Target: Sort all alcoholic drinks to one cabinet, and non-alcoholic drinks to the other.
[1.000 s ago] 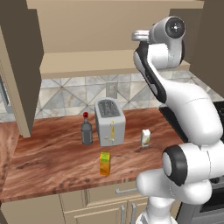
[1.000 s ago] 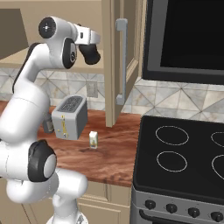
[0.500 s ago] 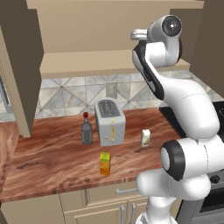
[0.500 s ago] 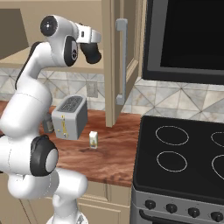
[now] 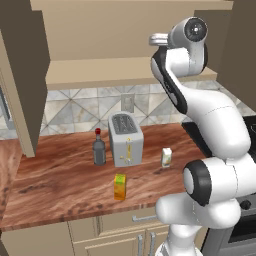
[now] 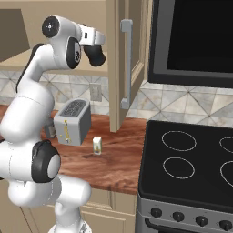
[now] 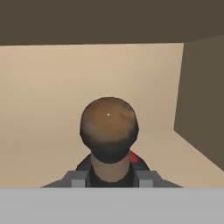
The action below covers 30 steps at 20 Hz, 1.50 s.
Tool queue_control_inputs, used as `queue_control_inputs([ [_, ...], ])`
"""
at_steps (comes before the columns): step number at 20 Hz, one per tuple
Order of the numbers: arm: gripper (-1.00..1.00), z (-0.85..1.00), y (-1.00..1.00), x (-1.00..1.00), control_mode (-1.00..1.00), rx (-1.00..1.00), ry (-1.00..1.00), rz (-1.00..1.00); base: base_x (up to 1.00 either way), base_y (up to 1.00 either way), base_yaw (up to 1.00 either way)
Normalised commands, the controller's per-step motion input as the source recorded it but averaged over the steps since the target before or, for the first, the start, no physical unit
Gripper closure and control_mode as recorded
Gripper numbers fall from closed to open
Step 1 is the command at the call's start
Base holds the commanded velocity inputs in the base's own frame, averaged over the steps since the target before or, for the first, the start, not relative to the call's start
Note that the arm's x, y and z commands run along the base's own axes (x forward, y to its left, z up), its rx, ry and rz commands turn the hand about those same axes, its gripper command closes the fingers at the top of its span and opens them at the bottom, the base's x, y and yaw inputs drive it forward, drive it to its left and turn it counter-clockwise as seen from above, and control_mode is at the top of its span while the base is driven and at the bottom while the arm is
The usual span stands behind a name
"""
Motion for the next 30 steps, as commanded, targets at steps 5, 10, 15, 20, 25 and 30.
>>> queue_control_inputs([
  [5, 1.0, -0.15, 0.0, 0.07, -1.0, 0.0, -0.03, 0.0, 0.0, 0.0, 0.0],
  [10, -1.0, -0.16, 0.0, 0.09, -1.0, 0.0, -0.04, 0.0, 0.0, 0.0, 0.0],
  [15, -1.0, -0.14, 0.0, 0.1, -1.0, 0.0, -0.03, 0.0, 0.0, 0.0, 0.0],
  [20, -1.0, -0.13, 0.0, 0.12, -1.0, 0.0, -0.04, 0.0, 0.0, 0.0, 0.0],
  [25, -1.0, -0.08, 0.0, 0.08, -1.0, 0.0, -0.03, 0.0, 0.0, 0.0, 0.0],
  [30, -1.0, 0.0, 0.0, 0.05, -1.0, 0.0, -0.02, 0.0, 0.0, 0.0, 0.0],
])
